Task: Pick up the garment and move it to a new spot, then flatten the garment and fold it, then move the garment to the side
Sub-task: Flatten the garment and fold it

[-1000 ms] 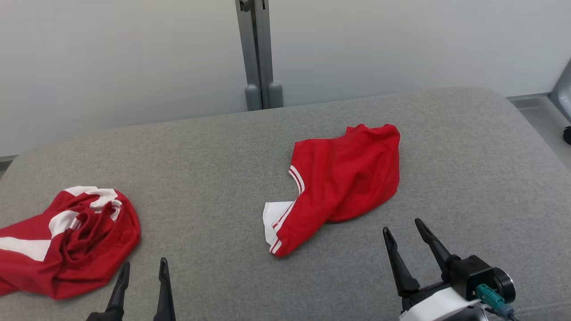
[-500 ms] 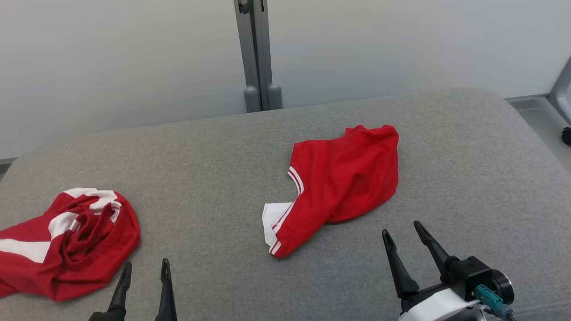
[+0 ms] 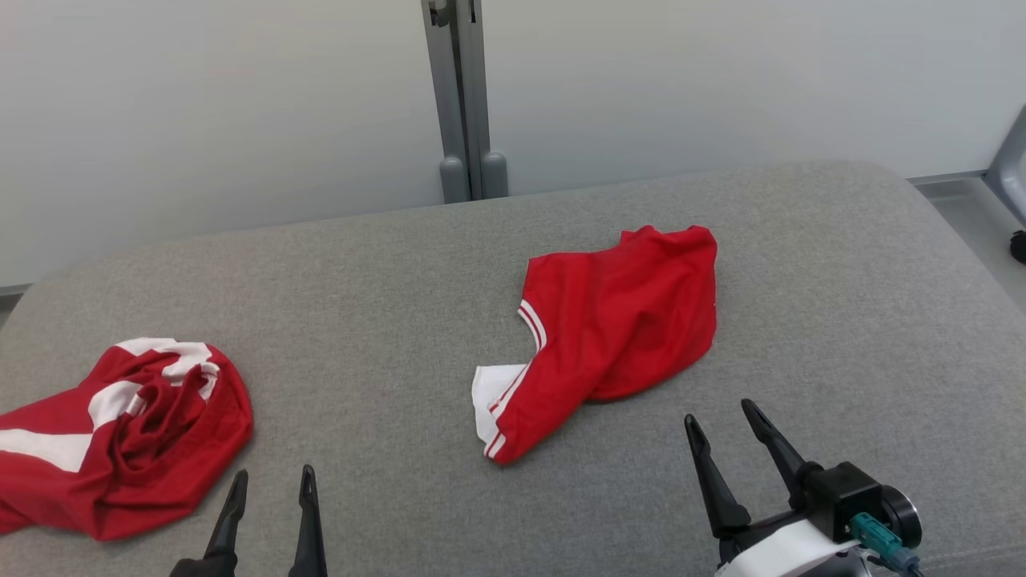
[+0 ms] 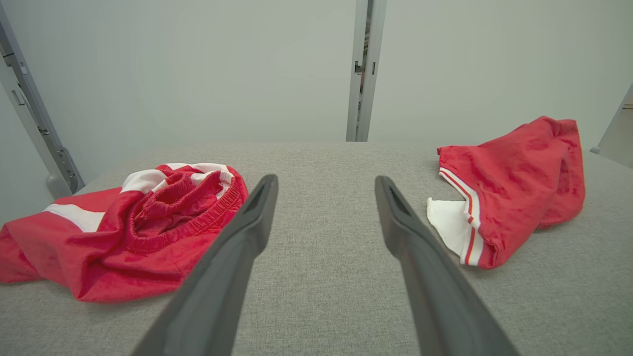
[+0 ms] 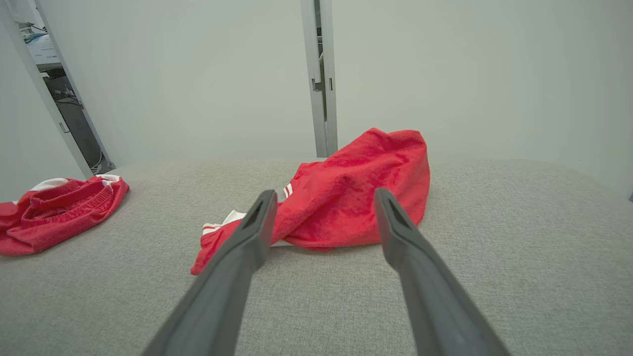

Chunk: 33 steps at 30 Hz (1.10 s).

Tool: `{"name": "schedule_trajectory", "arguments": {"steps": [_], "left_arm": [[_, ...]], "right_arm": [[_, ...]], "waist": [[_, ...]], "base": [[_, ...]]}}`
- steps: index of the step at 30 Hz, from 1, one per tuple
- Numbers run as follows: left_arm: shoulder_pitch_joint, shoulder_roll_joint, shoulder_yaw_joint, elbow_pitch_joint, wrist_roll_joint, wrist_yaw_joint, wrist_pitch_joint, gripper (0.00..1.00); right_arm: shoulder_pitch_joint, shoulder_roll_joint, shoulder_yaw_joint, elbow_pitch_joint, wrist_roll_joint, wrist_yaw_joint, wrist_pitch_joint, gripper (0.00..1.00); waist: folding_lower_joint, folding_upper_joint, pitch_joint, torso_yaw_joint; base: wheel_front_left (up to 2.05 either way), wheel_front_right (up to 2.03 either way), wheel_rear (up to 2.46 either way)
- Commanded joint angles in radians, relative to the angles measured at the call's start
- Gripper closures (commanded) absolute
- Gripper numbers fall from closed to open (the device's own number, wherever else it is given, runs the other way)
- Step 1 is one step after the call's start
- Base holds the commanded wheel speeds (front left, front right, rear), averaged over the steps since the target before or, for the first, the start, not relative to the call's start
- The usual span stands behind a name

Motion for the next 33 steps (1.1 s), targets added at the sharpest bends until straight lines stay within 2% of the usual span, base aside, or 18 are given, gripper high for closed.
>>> {"name": "schedule_trajectory", "arguments": {"steps": [1, 14, 23, 33], "left_arm": [[-0.017, 0.001, -0.001, 0.003, 0.009, -0.003, 0.001, 0.0], [-0.042, 0.001, -0.047, 0.029, 0.02, -0.02, 0.001, 0.0], [-0.14, 0.001, -0.182, 0.167, 0.05, -0.083, 0.001, 0.0], [-0.31, 0.002, -0.325, 0.351, 0.081, -0.106, 0.001, 0.0]], "right_arm": [[0.007, -0.003, 0.0, 0.001, -0.004, -0.001, -0.001, 0.0], [-0.01, -0.003, 0.006, -0.003, -0.012, -0.001, -0.001, 0.0], [-0.032, -0.002, 0.007, -0.01, -0.023, -0.001, -0.001, 0.0], [-0.081, -0.002, 0.01, -0.024, -0.035, -0.001, -0.001, 0.0]], "waist": [[0.0, 0.0, 0.001, 0.0], [0.0, 0.0, 0.034, -0.024], [0.0, 0.0, 0.091, -0.058], [0.0, 0.0, 0.186, -0.123]], "base": [[0.0, 0.0, 0.0], [0.0, 0.0, 0.0], [0.0, 0.0, 0.0], [0.0, 0.0, 0.0]]}}
